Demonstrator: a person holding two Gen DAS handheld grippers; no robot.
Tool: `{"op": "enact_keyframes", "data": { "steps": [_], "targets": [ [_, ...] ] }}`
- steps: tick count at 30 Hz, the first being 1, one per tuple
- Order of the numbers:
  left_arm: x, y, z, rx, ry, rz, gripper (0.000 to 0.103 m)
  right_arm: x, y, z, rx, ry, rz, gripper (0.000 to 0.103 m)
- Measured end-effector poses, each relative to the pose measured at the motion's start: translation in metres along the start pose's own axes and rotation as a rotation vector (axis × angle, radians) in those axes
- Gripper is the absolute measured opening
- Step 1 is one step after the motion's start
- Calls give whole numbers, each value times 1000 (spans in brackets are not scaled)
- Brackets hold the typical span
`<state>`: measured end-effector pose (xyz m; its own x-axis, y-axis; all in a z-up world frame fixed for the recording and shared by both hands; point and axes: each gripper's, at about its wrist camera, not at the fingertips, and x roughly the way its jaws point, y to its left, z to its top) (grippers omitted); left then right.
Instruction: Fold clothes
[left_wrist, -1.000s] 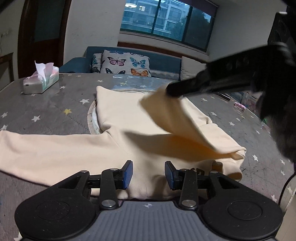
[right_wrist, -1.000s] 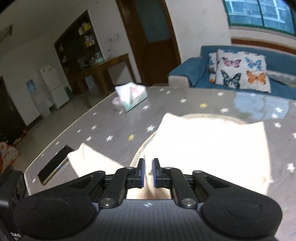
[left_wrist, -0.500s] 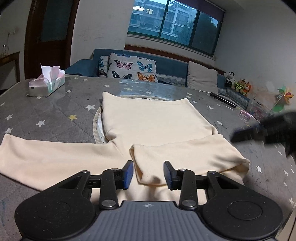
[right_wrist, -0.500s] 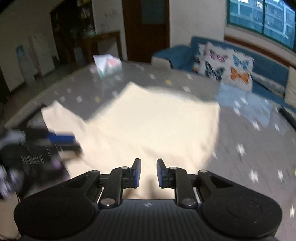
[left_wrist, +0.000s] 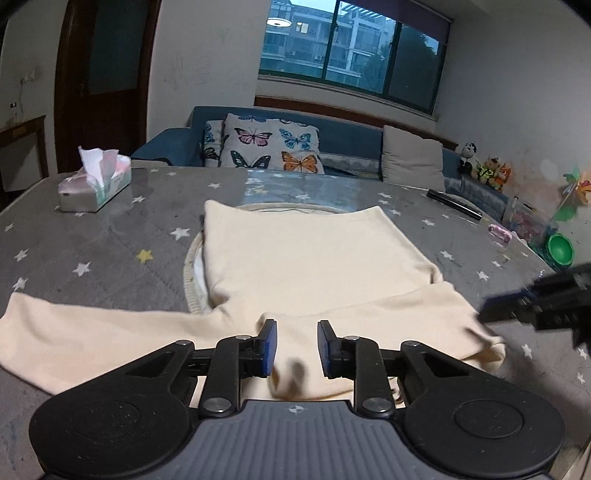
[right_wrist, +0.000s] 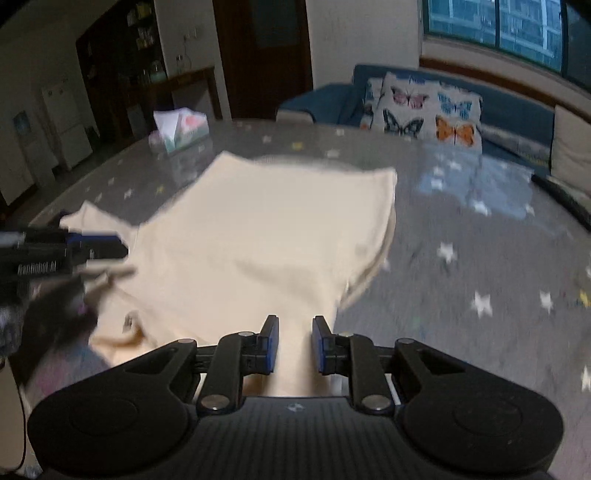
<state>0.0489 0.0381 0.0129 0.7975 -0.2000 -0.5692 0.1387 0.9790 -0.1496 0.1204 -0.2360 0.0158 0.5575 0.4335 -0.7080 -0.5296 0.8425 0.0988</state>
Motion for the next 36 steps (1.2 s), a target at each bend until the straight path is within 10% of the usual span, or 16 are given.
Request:
{"op": "enact_keyframes", "data": {
  "steps": [20, 36],
  "targets": [
    [17, 10, -5, -20, 46, -1, 25, 42, 2, 15, -1, 4, -35, 19],
    [-51, 113, -17, -264, -17, 323, 31, 57, 122, 29, -236, -3, 200, 20]
  ]
}}
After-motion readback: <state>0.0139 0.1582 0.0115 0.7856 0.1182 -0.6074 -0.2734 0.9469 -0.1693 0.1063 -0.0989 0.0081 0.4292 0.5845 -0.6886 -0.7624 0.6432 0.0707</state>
